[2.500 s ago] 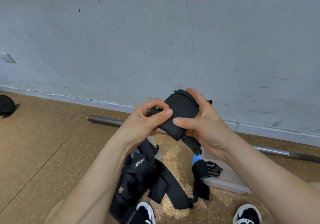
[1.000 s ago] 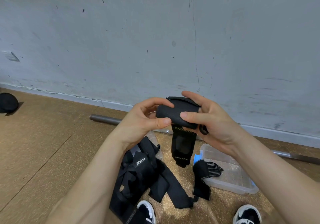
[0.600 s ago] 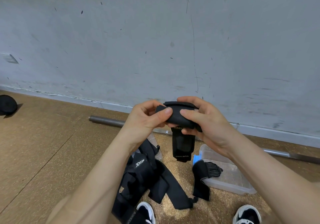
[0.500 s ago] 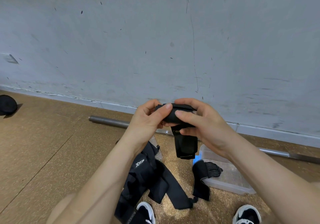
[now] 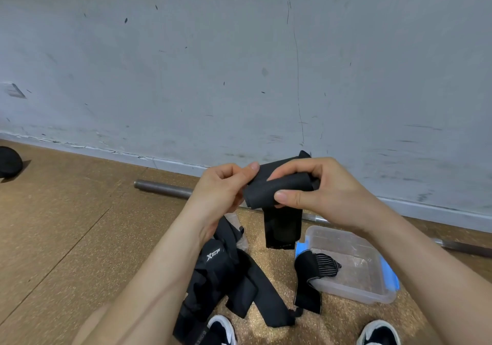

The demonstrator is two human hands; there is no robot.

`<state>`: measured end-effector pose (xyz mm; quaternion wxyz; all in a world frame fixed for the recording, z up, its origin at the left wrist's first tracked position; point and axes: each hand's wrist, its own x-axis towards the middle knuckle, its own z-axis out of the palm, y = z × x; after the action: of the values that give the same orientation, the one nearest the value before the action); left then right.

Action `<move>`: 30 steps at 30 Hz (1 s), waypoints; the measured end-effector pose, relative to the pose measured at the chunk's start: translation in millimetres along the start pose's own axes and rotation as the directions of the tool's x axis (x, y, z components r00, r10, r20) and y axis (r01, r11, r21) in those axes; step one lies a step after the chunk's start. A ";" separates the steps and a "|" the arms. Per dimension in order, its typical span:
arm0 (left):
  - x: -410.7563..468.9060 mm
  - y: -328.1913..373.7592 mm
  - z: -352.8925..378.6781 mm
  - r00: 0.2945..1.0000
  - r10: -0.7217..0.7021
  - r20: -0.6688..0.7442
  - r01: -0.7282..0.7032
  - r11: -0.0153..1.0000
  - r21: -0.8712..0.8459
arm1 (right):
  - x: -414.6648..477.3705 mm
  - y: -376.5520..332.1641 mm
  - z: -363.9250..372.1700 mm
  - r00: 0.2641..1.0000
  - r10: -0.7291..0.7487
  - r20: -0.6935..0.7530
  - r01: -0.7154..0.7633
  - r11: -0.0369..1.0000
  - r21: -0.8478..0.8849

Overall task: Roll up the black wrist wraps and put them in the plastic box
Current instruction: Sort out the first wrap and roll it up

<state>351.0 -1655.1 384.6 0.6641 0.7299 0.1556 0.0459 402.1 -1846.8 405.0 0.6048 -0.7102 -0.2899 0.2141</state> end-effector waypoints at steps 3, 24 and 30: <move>0.2 1.6 -1.7 0.997 -0.060 0.038 0.062 0.996 -0.060 | -1.6 -2.3 1.6 1.000 -0.015 0.028 0.018 0.993 -0.118; 1.1 6.2 2.9 0.995 -0.080 -0.063 0.064 0.975 -0.215 | -0.5 3.4 7.5 1.000 -0.013 0.008 0.013 0.999 -0.045; -4.4 11.0 11.0 0.984 0.014 -0.176 -0.055 0.972 -0.227 | 0.9 5.8 12.5 0.994 0.100 -0.049 -0.084 0.960 0.266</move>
<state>351.6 -1667.6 394.8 0.7276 0.6434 0.1934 0.1385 395.5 -1837.6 397.2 0.6919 -0.6424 -0.2069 0.2566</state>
